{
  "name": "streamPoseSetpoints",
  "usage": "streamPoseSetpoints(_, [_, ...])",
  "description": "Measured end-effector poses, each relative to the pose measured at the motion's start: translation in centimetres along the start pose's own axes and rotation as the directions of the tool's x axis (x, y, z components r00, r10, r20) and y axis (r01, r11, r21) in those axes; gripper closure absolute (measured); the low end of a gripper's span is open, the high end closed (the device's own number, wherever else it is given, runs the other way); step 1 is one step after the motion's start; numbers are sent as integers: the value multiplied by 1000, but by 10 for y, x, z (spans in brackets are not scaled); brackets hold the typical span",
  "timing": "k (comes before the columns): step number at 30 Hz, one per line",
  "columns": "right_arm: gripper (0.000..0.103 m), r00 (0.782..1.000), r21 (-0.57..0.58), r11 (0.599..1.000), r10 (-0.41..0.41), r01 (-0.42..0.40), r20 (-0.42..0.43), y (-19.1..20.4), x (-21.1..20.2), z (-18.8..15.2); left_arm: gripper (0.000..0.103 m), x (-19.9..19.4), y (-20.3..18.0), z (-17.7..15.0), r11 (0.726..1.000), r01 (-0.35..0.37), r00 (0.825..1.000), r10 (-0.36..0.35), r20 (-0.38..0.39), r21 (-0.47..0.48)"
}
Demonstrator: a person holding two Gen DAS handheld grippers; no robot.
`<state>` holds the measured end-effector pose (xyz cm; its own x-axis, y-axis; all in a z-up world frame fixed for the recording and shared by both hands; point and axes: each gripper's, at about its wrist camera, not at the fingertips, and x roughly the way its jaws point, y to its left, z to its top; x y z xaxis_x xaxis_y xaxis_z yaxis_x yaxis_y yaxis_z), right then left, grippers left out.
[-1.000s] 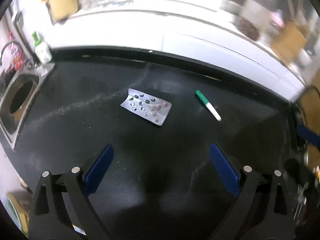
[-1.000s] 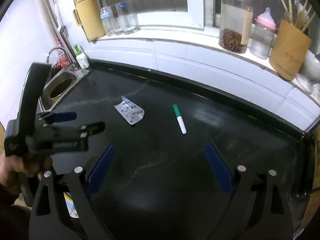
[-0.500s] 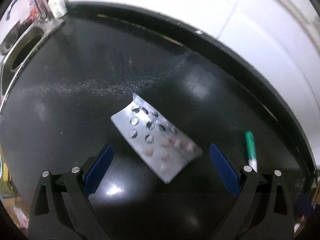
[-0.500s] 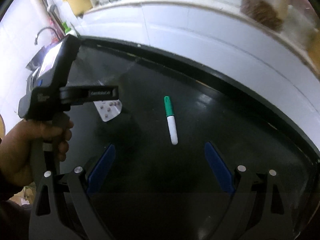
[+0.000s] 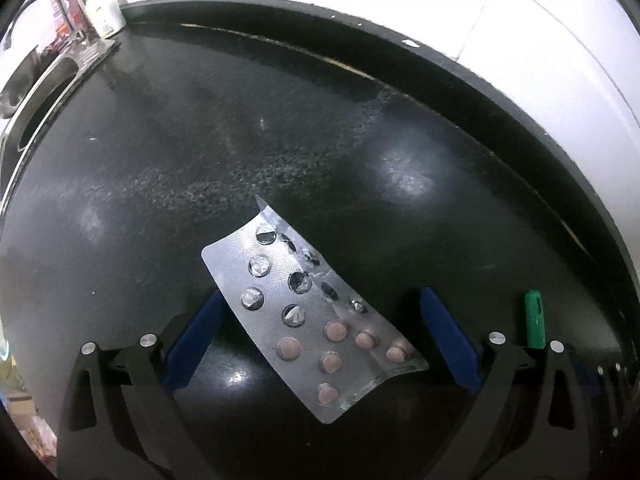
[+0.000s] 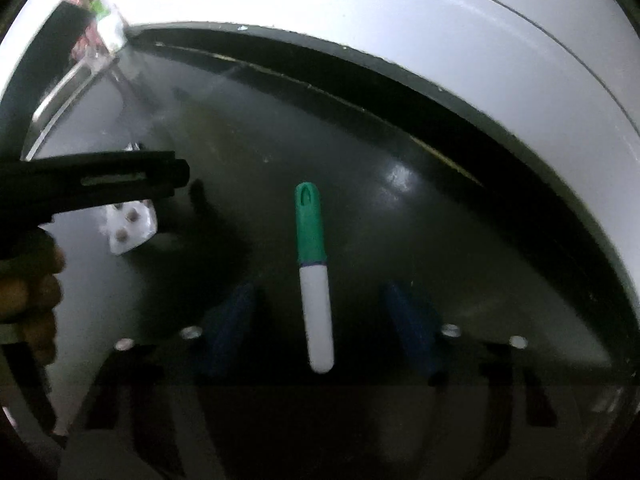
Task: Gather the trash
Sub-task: 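Grasp the silver blister pack with left tool while right tool grasps the green marker, then carry the blister pack and marker over the black bin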
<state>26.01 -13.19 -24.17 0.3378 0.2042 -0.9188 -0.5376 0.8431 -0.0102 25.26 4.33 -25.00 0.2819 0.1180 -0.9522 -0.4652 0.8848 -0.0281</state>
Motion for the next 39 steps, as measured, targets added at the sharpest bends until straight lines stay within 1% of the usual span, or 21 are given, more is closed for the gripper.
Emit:
streamPoseSetpoints(1, [59,1000,-4,1000,7,-7,6,1,-1,1,13,-2,0,-3,1000,10,1000,-10,7,4])
streamPoseSetpoints(2, [71,1000,-7,1000,8,-8,11,3,-1,1,22,-5,1,-5,1000,21,1000,-21,23,15])
streamPoseSetpoints(3, [89,1000,-10,1000,8,-8,9,2,-1,1,32,-6,2,-6,999,26,999,-26,31,22])
streamPoseSetpoints(5, [89,1000,-6,1000,13,-13,4,4,-1,0,43,-11,1,-6,998,58,997,-59,42,28])
streamPoseSetpoints(6, [89,1000,-1,1000,19,-19,3,4,-1,0,51,-13,3,-7,996,84,996,-85,41,17])
streamPoseSetpoints(7, [89,1000,11,1000,22,-22,2,4,-2,-2,54,-14,6,-6,993,118,992,-118,36,4])
streamPoseSetpoints(8, [89,1000,17,999,28,-28,0,4,-5,-4,60,-15,8,-5,989,149,988,-149,26,-5])
streamPoseSetpoints(9, [89,1000,23,999,30,-30,1,5,-8,-6,63,-16,7,-5,987,160,987,-160,22,-4])
streamPoseSetpoints(10, [89,1000,29,999,30,-30,2,4,-10,-7,65,-17,6,-5,986,164,986,-164,21,7])
streamPoseSetpoints(12, [89,999,43,999,33,-33,2,4,-14,-9,66,-20,8,-6,983,181,983,-182,18,21])
streamPoseSetpoints(14, [89,1000,53,998,30,-30,7,5,-21,-12,66,-25,10,-8,982,184,983,-185,23,39])
streamPoseSetpoints(20, [89,999,70,997,15,-18,38,5,-45,-15,66,-57,17,-16,975,167,980,-181,88,145])
streamPoseSetpoints(24, [89,998,68,998,0,-5,68,10,-70,-18,66,-88,22,-26,961,159,973,-192,131,224])
streamPoseSetpoints(31, [89,991,62,998,-16,7,134,33,-126,-34,66,-144,33,-64,930,141,961,-211,180,338])
streamPoseSetpoints(34, [89,987,68,998,-16,5,160,44,-147,-47,66,-158,43,-85,919,121,958,-208,200,375])
streamPoseSetpoints(37, [89,983,70,998,-12,-1,181,55,-169,-64,66,-168,52,-103,913,116,957,-208,203,391])
streamPoseSetpoints(39, [89,982,64,998,-11,-1,186,63,-176,-71,66,-175,58,-116,910,109,956,-206,208,399])
